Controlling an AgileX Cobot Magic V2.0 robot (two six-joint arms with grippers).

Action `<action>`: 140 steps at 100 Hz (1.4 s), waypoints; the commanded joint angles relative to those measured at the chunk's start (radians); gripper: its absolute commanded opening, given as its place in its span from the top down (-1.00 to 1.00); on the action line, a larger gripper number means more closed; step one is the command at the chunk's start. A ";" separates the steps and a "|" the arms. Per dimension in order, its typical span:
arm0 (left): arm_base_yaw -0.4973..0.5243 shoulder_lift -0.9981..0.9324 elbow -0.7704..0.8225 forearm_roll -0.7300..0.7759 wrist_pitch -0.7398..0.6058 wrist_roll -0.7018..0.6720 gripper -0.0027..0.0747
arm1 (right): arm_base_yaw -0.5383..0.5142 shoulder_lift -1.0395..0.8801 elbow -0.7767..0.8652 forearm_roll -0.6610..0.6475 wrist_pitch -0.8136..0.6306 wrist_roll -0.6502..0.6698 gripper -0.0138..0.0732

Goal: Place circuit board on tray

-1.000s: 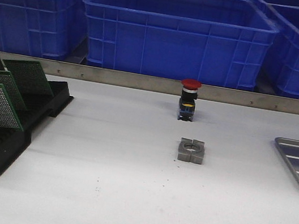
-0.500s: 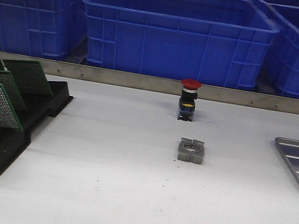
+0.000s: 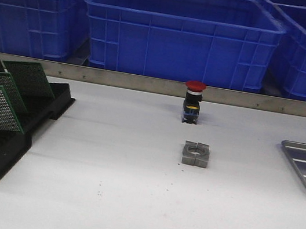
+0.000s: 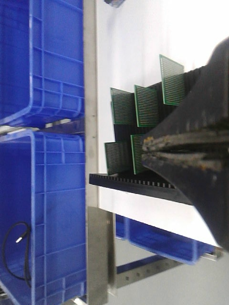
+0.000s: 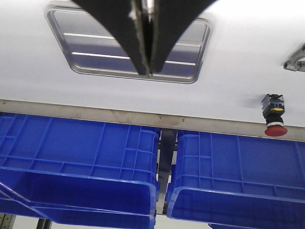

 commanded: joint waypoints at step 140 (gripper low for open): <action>0.003 1.048 -0.344 -0.442 0.112 1.676 0.30 | 0.002 -0.020 0.001 -0.004 -0.070 -0.009 0.82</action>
